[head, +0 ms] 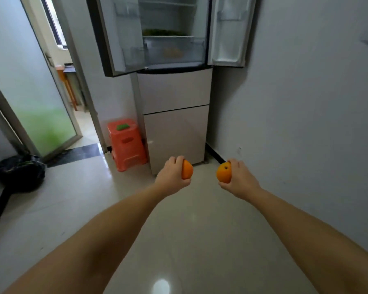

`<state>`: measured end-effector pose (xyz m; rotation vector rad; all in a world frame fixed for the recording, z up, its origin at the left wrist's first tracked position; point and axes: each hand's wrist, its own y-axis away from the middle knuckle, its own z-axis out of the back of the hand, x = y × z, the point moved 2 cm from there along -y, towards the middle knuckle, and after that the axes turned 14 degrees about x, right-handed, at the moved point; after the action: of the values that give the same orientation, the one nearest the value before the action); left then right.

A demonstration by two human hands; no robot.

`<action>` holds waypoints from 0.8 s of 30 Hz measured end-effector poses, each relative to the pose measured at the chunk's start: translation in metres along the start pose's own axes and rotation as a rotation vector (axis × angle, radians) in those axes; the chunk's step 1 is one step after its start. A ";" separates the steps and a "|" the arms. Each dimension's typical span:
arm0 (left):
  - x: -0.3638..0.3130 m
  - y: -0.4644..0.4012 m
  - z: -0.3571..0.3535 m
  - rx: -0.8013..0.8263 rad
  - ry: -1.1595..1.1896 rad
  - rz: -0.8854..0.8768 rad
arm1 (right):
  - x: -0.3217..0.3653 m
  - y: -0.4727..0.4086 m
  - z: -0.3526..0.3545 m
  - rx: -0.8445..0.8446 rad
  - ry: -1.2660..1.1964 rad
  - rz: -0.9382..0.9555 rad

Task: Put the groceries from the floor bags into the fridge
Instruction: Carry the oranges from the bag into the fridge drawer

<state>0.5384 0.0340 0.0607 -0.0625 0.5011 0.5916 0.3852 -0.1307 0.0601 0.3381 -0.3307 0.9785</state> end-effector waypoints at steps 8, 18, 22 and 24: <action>-0.004 -0.195 0.062 -0.065 -0.027 -0.034 | -0.016 -0.181 0.087 -0.081 0.040 0.083; -0.020 -0.402 0.135 -0.116 -0.065 -0.100 | -0.050 -0.372 0.188 -0.169 0.013 0.080; -0.013 -0.486 0.148 -0.135 -0.110 -0.076 | -0.062 -0.465 0.207 -0.175 -0.001 0.105; -0.009 -0.528 0.165 -0.159 -0.151 -0.071 | -0.065 -0.515 0.224 -0.194 -0.024 0.133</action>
<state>0.8935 -0.3771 0.1655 -0.1846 0.3031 0.5607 0.7617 -0.5388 0.1676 0.1528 -0.4704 1.0636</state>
